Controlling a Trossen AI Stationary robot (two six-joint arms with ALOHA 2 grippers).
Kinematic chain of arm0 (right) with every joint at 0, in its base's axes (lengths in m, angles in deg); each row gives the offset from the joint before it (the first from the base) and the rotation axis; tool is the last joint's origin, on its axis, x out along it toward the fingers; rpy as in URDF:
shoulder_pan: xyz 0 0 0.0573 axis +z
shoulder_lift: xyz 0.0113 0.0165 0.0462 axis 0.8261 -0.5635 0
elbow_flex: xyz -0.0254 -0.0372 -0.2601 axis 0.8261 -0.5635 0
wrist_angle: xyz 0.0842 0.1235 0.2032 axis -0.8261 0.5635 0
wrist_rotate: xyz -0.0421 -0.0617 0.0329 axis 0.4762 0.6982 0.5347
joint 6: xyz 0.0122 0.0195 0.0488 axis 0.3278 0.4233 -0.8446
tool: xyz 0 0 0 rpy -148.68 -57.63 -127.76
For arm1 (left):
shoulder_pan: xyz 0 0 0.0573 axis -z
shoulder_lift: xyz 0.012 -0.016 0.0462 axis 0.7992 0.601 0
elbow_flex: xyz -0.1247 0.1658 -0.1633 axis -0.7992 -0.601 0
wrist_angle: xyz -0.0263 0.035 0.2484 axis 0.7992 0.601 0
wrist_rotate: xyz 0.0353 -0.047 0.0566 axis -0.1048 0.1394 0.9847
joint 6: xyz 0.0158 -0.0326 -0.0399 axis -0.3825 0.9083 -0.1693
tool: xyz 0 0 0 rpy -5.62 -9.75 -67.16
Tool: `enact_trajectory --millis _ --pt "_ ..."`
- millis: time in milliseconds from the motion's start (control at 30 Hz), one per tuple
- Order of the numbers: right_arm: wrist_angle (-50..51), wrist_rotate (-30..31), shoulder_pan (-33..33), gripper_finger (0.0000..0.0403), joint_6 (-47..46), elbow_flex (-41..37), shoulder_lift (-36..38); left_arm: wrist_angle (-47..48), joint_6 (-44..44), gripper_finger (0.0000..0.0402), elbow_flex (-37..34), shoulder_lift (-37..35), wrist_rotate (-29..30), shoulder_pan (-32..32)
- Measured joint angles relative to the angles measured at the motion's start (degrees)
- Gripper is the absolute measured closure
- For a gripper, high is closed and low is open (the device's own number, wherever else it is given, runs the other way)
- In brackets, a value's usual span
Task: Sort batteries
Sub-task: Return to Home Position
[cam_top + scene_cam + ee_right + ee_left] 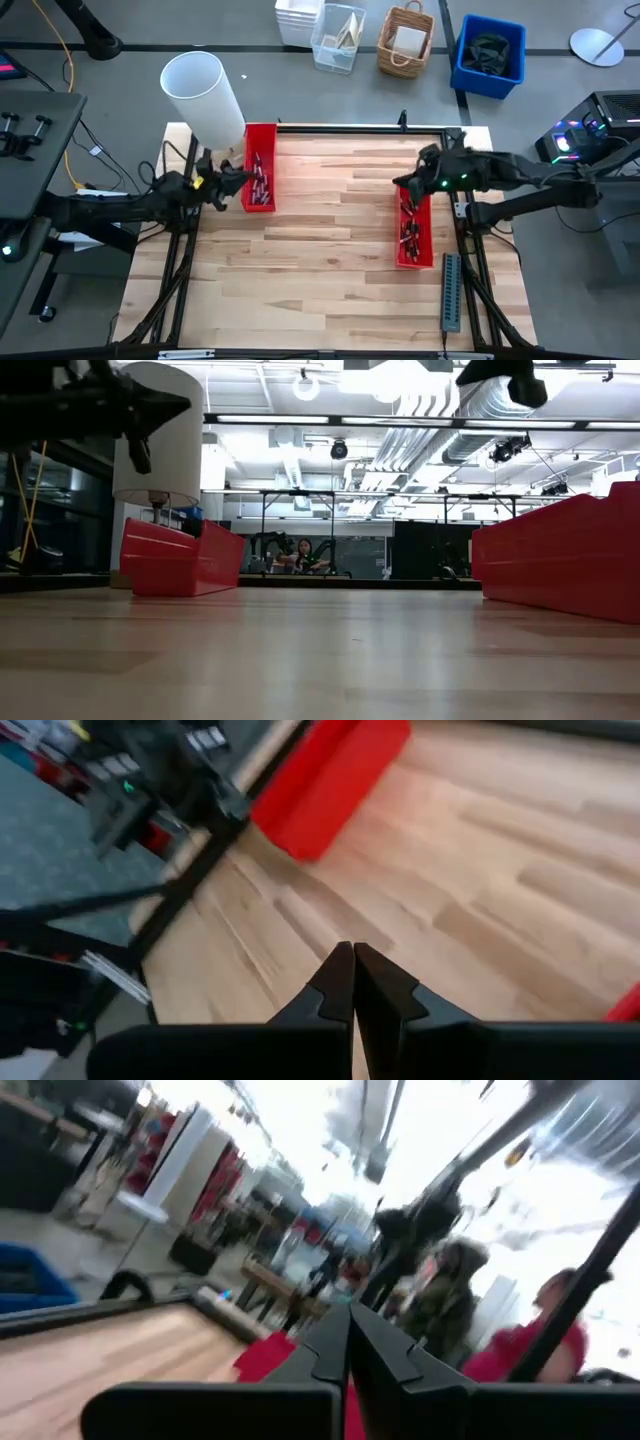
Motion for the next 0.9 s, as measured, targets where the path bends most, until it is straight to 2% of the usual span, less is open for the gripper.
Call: enact_trajectory --millis 100,200,300,400,500,733,833,900 --pt "0.3 0.0 2.8 0.0402 -2.1 -1.8 -1.2 -5.7 1.3 0.04 -3.7 -1.7 2.4 1.5" --pt "0.2 -0.2 5.2 0.0402 -3.0 -3.3 -1.1 0.4 1.5 0.0401 -3.6 -2.0 3.6 2.2" --pt "2.0 -0.5 7.6 0.0402 -3.6 -4.6 0.0 0.0 0.5 0.0401 -3.6 -2.1 4.6 2.4" --pt "6.4 -0.5 10.1 0.0403 -4.4 -4.7 3.2 -1.9 -0.7 0.0401 -3.5 -2.1 5.4 2.3" --pt "11.1 2.4 12.7 0.0403 -5.0 -4.7 7.7 -1.8 -0.5 0.0401 -3.5 -2.3 5.3 2.3" --pt "10.9 9.2 14.2 0.0403 5.1 -4.6 17.4 -1.4 1.0 0.0401 -3.5 -2.3 5.2 2.3" --pt "9.6 9.4 13.8 0.0403 9.3 -4.8 18.9 -1.3 -0.2 0.0401 -3.5 -2.3 5.2 2.3" --pt "5.1 8.4 13.4 0.0403 11.3 -7.5 19.9 -1.3 -1.0 0.0401 -3.5 -2.3 5.2 2.3"
